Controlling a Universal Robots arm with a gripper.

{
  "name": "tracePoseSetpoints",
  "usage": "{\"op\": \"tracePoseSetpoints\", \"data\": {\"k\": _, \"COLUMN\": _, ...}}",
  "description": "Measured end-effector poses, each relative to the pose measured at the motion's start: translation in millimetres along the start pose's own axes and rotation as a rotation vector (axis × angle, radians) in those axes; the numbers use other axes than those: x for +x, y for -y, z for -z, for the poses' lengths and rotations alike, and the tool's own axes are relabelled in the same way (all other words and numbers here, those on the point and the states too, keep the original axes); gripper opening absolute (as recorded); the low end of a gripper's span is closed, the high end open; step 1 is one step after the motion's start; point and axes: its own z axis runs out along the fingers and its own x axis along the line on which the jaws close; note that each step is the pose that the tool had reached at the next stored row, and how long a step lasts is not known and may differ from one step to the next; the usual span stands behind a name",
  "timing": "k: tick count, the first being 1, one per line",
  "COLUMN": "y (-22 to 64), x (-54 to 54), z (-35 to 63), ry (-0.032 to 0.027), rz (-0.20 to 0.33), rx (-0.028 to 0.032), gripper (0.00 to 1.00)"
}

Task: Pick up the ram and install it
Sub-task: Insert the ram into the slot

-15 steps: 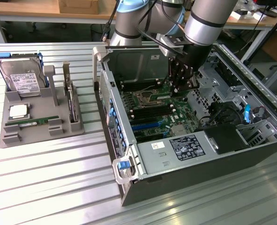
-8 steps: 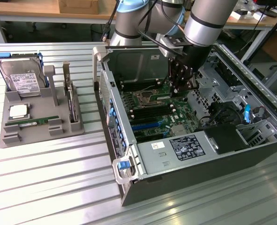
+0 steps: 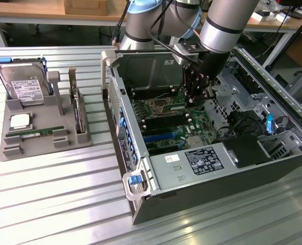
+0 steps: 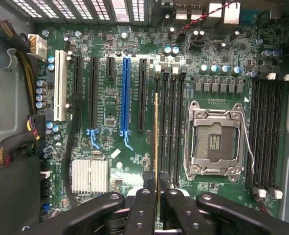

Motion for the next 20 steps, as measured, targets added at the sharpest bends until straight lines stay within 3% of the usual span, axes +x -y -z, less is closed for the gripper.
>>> {"op": "tracePoseSetpoints", "data": {"k": 6, "y": -0.1, "x": -0.1, "z": -4.5, "ry": 0.0000, "rz": 0.000, "rx": 0.0000, "gripper": 0.13}}
{"op": "tracePoseSetpoints", "data": {"k": 15, "y": -11.4, "x": -0.5, "z": -8.5, "ry": 0.0000, "rz": 0.000, "rx": 0.0000, "gripper": 0.13}}
{"op": "tracePoseSetpoints", "data": {"k": 20, "y": -16.2, "x": -0.7, "z": -16.5, "ry": 0.0000, "rz": 0.000, "rx": 0.0000, "gripper": 0.13}}
